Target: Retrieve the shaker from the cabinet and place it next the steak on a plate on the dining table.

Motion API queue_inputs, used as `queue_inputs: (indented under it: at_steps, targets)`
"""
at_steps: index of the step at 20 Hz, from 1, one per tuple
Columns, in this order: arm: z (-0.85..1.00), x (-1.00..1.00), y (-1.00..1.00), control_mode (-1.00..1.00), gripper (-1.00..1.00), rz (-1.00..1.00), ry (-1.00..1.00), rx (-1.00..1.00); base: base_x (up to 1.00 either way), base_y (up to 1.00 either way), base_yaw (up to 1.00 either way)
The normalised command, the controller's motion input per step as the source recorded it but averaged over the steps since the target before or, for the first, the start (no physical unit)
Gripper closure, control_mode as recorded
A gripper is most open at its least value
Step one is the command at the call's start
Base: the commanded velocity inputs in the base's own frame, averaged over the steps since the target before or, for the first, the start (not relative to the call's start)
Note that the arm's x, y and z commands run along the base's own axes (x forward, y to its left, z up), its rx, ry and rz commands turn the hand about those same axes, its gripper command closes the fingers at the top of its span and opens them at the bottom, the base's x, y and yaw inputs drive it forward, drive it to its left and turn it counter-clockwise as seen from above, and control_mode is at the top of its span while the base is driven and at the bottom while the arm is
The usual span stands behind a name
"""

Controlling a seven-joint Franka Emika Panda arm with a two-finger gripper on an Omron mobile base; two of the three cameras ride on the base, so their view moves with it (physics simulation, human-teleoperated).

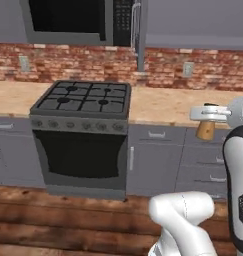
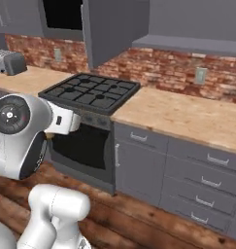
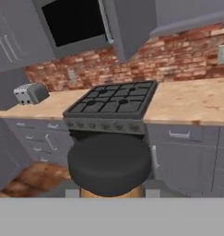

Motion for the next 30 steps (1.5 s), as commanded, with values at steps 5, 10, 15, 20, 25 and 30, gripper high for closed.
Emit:
queue_inputs:
  at_steps: [5,10,15,20,25,30]
  targets:
    - [0.0,0.0,0.0,1.0,1.0,0.0,0.0,0.0,-0.04,0.0,1.0]
    - [0.0,0.0,0.0,1.0,1.0,0.0,0.0,0.0,-0.02,0.0,1.0]
    - [0.0,0.0,0.0,1.0,1.0,0.0,0.0,0.0,0.0,0.0,1.0]
    - [0.0,0.0,0.0,1.0,1.0,0.0,0.0,0.0,0.0,0.0,1.0]
    - [0.0,0.0,0.0,1.0,1.0,0.0,0.0,0.0,0.76,0.72,0.47]
    - [0.0,0.0,0.0,1.0,1.0,0.0,0.0,0.0,1.0,1.0,0.02]
